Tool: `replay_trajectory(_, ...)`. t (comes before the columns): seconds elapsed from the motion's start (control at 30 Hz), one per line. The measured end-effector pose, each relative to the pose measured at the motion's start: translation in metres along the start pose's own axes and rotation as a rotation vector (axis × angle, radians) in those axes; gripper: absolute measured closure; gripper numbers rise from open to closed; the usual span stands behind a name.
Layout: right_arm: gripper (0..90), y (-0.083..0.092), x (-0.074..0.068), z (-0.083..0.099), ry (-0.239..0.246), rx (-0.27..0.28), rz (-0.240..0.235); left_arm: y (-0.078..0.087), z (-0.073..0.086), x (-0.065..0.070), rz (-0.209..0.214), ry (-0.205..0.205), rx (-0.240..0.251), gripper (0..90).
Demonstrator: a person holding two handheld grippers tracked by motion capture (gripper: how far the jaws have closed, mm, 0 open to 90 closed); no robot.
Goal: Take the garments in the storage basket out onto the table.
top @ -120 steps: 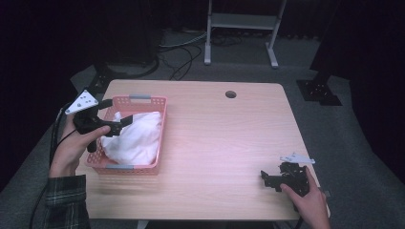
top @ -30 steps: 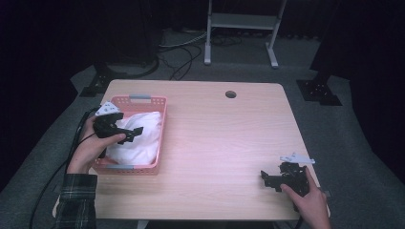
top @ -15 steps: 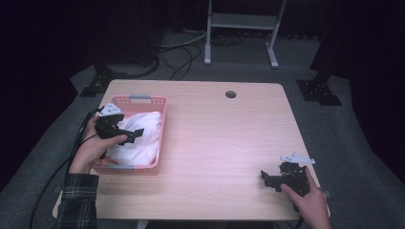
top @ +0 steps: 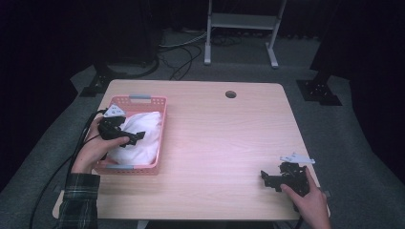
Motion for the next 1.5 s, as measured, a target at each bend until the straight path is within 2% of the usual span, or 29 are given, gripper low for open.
replay_trajectory(0.8, 0.0, 0.0, 0.0, 0.0, 0.0, 0.0, 0.0, -0.016, 0.016, -0.001, 0.009, 0.027, -0.042, 0.0)
replay_trajectory(1.5, 0.0, 0.0, 0.0, 0.0, 0.001, 0.0, 0.0, -0.026, 0.025, 0.003, 0.026, 0.026, -0.087, 0.0)
Point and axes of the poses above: each handheld gripper's, and its own axes: y roughly backward along the jaws, z roughly out of its underside, x roughly to its right, the point moved 9 cm from there along -y, roughly forward along the jaws, and after that the axes turned 14 degrees about -y, right-handed, at the moved point
